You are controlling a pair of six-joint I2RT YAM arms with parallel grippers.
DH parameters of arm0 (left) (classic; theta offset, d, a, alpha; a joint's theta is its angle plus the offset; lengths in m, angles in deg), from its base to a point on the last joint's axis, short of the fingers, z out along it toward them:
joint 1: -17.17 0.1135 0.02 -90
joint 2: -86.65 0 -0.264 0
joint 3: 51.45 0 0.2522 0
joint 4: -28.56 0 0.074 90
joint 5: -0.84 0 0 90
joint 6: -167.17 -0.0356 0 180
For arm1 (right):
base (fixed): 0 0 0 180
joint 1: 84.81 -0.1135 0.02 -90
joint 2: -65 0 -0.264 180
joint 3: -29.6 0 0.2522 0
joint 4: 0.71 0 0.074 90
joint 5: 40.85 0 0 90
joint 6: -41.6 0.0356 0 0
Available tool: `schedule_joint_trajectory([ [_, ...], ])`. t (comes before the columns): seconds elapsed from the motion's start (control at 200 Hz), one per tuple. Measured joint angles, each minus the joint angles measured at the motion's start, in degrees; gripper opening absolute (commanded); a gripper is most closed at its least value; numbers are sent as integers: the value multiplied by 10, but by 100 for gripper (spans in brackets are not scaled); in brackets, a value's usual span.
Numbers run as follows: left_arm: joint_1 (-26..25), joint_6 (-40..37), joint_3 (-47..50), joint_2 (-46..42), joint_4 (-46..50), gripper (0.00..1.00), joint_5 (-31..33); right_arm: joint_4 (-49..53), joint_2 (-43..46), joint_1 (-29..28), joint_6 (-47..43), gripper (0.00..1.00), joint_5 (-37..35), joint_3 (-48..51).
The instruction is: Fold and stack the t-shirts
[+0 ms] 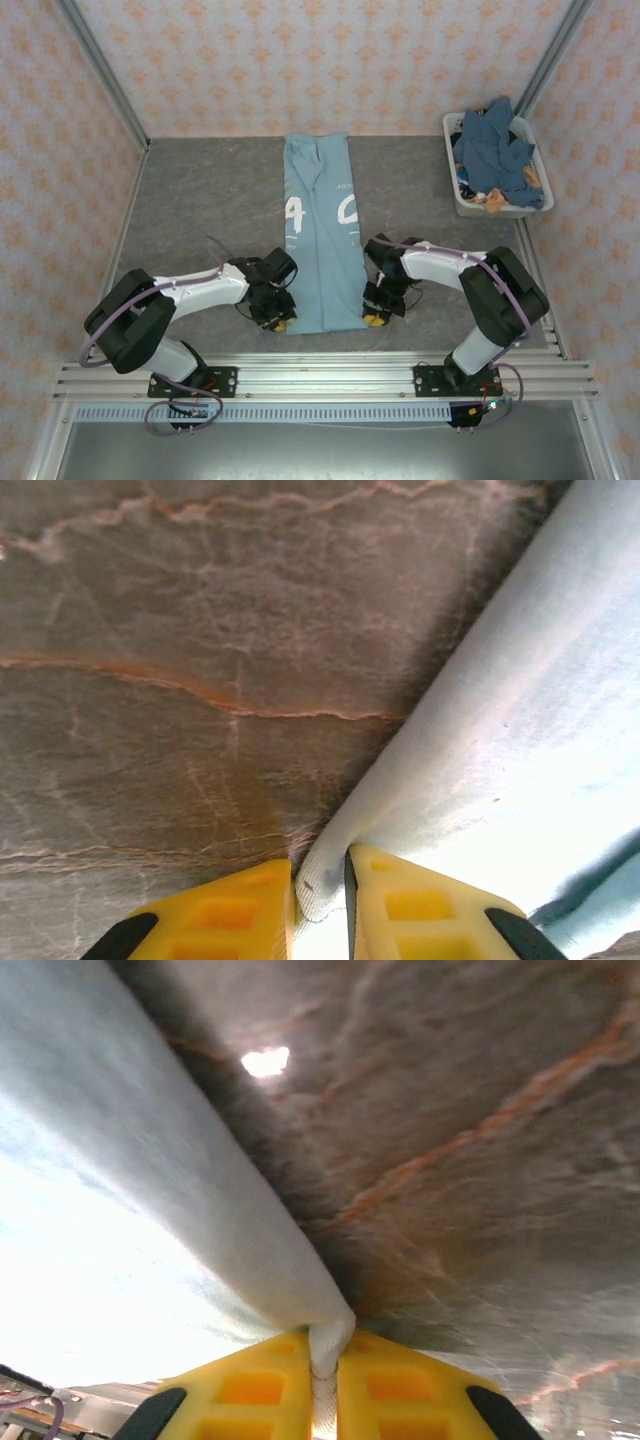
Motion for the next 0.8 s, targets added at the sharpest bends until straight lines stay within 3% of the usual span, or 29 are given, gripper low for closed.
schedule_joint_trajectory([
  [0.19,-7,5,-1,-7,-9,34,5,-7,4,-2,7,12,4,0],
  [0.335,-17,7,3,-21,-36,34,-6,-5,10,-2,13,31,4,-1],
  [0.465,-19,8,9,-21,-51,34,-13,0,12,-3,11,39,0,-2],
  [0.656,-30,9,4,8,-60,26,-17,3,10,-3,11,37,-5,-2],
  [0.801,-30,10,1,9,-48,16,-14,13,-7,-4,14,28,-7,-14],
])
